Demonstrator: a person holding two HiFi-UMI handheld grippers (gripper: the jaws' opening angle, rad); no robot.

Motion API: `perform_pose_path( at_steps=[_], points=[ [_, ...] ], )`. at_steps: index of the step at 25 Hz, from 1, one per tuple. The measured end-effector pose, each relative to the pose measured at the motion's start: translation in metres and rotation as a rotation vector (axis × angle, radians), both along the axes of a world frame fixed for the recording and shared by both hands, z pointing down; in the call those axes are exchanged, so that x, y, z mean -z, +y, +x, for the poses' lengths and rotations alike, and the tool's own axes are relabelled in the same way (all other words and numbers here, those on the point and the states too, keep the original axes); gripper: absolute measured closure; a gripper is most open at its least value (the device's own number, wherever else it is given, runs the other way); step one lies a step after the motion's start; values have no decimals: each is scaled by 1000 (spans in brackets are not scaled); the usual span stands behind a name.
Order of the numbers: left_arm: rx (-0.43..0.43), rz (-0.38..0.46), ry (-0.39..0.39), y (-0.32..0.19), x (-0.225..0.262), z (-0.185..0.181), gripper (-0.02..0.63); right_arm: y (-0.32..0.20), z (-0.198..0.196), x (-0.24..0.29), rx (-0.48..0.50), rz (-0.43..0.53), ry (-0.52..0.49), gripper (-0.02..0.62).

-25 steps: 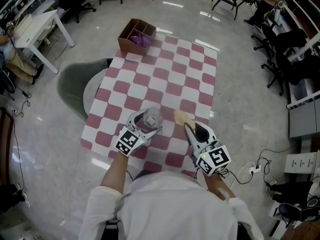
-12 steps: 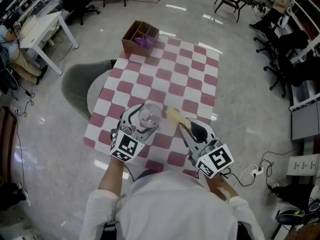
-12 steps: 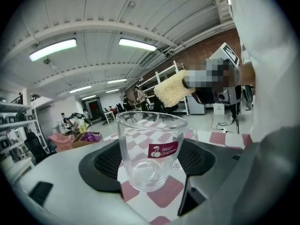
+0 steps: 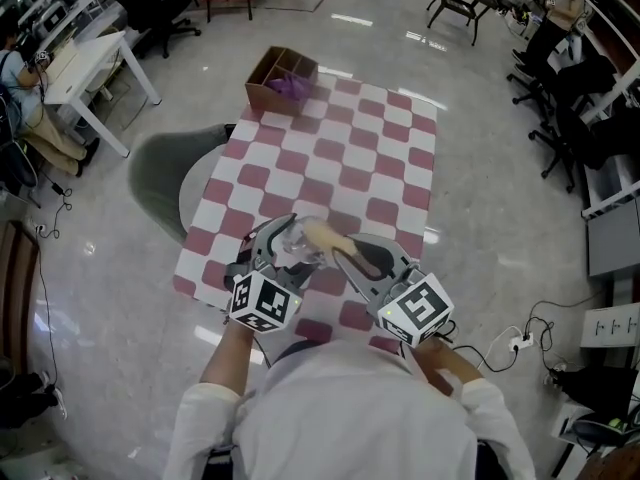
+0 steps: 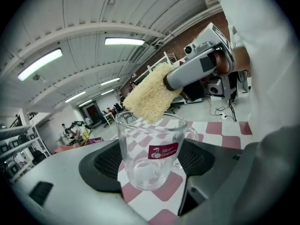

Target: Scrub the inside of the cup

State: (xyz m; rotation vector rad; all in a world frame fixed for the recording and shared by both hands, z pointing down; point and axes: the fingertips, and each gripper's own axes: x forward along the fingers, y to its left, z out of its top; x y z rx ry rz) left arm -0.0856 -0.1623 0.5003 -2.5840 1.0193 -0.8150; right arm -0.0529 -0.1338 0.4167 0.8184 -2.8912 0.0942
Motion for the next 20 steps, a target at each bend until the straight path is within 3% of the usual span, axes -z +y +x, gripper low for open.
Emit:
perform_pose_path(
  at_steps=[11, 15, 20],
  points=[
    [-3, 46, -105, -1, -1, -1, 245, 5, -15, -25, 67, -72, 97, 508],
    [-20, 37, -101, 3, -4, 4, 245, 8, -25, -24, 99, -78, 93, 509],
    [-36, 43, -92, 6, -5, 10, 245, -8, -17, -21, 52, -66, 102, 508]
  ],
)
